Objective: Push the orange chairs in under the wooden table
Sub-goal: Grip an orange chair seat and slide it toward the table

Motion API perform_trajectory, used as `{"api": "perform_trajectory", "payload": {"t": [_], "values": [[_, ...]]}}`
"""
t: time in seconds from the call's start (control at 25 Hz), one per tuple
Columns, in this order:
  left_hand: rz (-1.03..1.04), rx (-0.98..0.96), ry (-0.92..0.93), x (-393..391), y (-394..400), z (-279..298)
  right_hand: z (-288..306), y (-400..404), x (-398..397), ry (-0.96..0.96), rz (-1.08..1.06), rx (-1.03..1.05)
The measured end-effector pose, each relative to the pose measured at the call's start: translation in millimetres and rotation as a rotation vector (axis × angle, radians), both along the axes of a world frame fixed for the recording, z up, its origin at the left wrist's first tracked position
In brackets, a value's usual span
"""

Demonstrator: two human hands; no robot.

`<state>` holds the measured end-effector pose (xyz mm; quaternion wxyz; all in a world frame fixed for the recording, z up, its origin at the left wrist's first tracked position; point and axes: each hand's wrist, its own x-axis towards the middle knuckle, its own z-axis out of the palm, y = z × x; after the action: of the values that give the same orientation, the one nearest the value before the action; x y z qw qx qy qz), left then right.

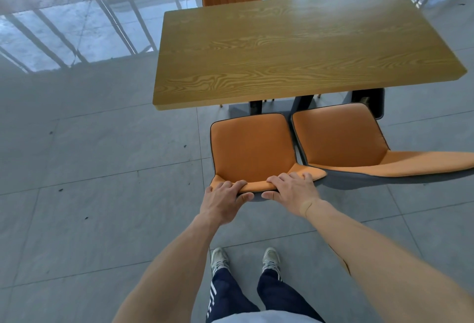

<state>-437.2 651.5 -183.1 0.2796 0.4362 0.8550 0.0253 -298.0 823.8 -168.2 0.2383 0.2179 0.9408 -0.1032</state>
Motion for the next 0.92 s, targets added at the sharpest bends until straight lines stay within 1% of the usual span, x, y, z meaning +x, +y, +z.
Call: {"api": "perform_trajectory", "payload": {"t": [0.4,0.64,0.92], "values": [[0.004,0.022,0.023,5.7,-1.3,-4.9,-1.0,2.0,3.3,0.006,0.006,0.003],[0.019,-0.019,-0.005,4.6,0.6,-6.8,-2.5,0.2,3.4,0.003,-0.014,0.01],[0.071,-0.055,-0.004,8.1,3.3,2.2,10.5,-2.2,5.2,-0.016,-0.039,-0.045]]}}
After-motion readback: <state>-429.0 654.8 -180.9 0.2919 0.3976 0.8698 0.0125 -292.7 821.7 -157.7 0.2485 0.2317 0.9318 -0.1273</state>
